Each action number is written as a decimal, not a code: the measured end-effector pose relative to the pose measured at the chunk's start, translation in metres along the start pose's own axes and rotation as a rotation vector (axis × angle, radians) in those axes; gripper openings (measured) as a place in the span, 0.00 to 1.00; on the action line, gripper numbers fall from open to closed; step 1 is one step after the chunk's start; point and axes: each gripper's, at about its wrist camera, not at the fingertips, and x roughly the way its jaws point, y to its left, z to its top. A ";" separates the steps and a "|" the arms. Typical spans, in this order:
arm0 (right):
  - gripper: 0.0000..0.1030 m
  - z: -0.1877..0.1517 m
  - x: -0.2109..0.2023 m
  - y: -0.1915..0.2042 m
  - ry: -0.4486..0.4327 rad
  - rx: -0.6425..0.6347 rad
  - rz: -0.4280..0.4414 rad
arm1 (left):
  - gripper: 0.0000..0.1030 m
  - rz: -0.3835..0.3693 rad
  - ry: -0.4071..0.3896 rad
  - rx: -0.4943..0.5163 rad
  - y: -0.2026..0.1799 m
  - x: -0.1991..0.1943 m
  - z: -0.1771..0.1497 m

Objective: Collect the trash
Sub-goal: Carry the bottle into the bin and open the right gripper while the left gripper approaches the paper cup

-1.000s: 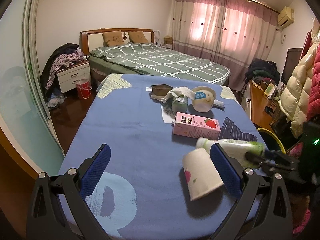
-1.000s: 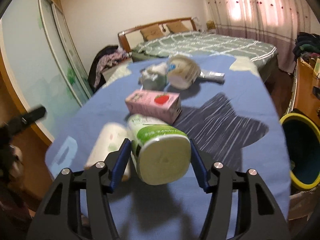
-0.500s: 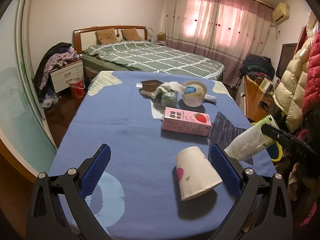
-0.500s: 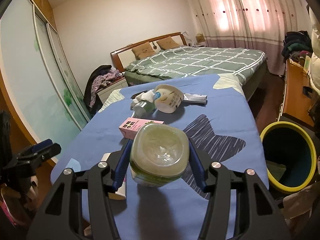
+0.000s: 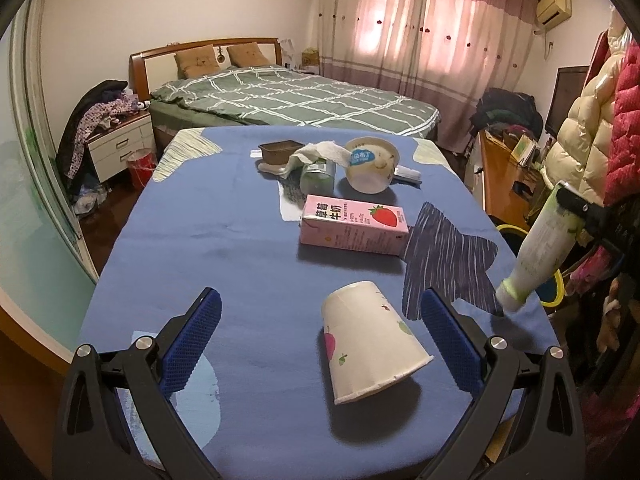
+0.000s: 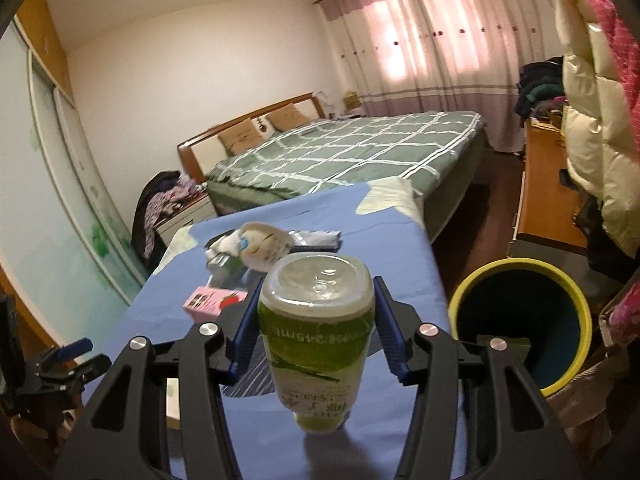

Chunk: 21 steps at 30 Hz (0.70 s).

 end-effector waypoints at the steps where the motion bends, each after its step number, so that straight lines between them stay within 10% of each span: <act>1: 0.49 0.002 -0.001 -0.004 -0.008 0.006 -0.007 | 0.95 -0.001 0.007 0.004 -0.002 0.003 0.000; 12: 0.49 0.029 -0.011 -0.079 -0.150 0.080 -0.353 | 0.95 -0.001 0.054 0.036 -0.018 0.026 0.007; 21: 0.57 0.017 0.033 -0.152 -0.079 0.136 -0.530 | 0.95 0.017 0.132 0.040 -0.024 0.056 0.006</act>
